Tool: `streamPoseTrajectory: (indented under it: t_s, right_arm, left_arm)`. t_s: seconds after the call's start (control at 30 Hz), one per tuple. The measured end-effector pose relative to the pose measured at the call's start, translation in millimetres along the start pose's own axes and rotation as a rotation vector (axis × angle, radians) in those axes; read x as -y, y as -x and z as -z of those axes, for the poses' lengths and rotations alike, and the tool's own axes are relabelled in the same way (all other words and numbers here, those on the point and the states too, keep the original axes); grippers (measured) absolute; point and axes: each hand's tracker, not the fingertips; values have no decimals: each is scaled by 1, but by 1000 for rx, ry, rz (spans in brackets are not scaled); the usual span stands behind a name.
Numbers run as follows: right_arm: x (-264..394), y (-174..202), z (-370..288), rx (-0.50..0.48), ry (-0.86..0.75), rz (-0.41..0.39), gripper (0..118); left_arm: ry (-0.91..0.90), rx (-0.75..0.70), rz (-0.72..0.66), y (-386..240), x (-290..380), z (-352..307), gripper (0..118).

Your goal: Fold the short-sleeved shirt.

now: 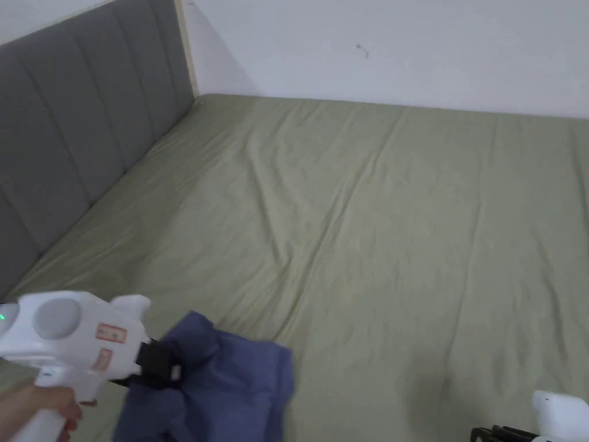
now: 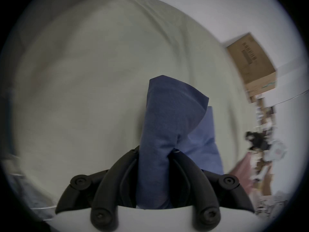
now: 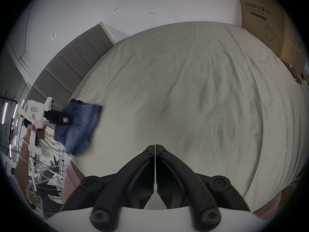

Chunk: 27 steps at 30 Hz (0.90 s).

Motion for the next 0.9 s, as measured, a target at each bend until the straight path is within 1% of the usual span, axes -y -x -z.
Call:
streamPoseTrajectory:
  t_s: [0.07,0.13,0.2,0.27,0.3,0.33,0.37,0.43,0.47,0.5,0.53,0.6,0.7,0.73,0.77,0.8,0.83,0.87,0.9]
  right_arm:
    - [1,-1,3,9,3,4,1]
    - [0,-4,9,1,16,26,1]
    - [0,-4,13,7,28,29,1]
    - [0,-3,15,12,36,23,1]
    - [0,-2,15,11,39,21,1]
    - [-1,-2,16,10,44,20,1]
    - [-1,-2,18,13,48,21,1]
    - [-2,-1,18,10,54,18,1]
    - [-1,-1,19,13,56,17,1]
    - [-1,-1,19,12,60,15,1]
    - [-1,-1,20,13,66,13,1]
    - [0,-2,21,13,71,11,1]
    - [0,-2,22,4,71,21,1]
    - [0,-2,22,0,72,28,1]
    - [1,-2,22,-4,72,32,1]
    - [2,-1,22,-11,69,32,1]
    - [3,-1,20,-16,69,28,1]
    - [4,0,19,-16,69,25,1]
    - [5,0,17,-18,64,22,1]
  left_arm:
    - [2,-234,-5,25,-11,-12,23]
    - [17,-433,45,41,-18,-16,23]
    - [9,-536,78,56,-21,-14,23]
    - [-24,-568,68,74,-24,-11,23]
    - [-22,-606,72,77,-23,-10,25]
    - [-16,-650,67,80,-23,-7,32]
    - [3,-723,80,80,-22,-4,43]
    - [-14,-763,78,87,-23,-1,64]
    - [-24,-767,57,86,-22,-2,79]
    - [-20,-751,56,84,-21,-4,91]
    - [-31,-747,55,87,-21,-8,97]
    - [-55,-726,34,80,-20,-21,97]
    - [-142,-677,-10,69,-20,-48,96]
    - [-164,-644,-30,63,-19,-57,94]
    - [-192,-591,-51,56,-17,-66,81]
    - [-211,-521,-66,50,-16,-70,57]
    - [-222,-475,-72,42,-14,-74,26]
    - [-231,-440,-60,32,-11,-77,1]
    - [-257,-430,-48,19,-6,-79,0]
